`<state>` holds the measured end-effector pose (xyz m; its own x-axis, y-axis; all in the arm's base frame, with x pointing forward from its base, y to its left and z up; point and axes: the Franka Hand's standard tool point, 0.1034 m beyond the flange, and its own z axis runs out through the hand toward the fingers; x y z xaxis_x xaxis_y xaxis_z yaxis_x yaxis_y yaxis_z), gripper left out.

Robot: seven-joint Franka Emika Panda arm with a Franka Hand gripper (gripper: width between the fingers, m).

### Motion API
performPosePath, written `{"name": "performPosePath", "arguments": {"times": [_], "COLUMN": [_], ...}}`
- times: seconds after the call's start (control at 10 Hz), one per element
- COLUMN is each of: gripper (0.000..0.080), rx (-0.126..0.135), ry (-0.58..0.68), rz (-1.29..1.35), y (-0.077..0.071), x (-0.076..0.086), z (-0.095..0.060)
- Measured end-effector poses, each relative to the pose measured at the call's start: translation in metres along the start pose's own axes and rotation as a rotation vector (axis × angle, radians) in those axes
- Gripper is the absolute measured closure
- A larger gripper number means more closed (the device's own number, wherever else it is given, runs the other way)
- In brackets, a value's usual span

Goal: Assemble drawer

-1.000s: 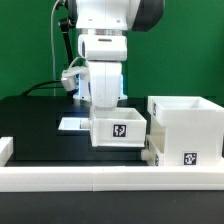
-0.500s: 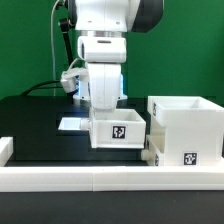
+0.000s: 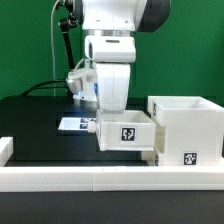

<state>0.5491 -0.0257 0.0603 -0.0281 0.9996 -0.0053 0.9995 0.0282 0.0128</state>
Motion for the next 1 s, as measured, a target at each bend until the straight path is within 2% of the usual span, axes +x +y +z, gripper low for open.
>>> {"name": "performPosePath", "arguments": {"times": [1.0], "gripper": [0.0757], "rx": [0.006], "ry": [0.006], "rz": [0.013], "y": [-0.0002], "x": [0.0092], "z": [0.0044]}}
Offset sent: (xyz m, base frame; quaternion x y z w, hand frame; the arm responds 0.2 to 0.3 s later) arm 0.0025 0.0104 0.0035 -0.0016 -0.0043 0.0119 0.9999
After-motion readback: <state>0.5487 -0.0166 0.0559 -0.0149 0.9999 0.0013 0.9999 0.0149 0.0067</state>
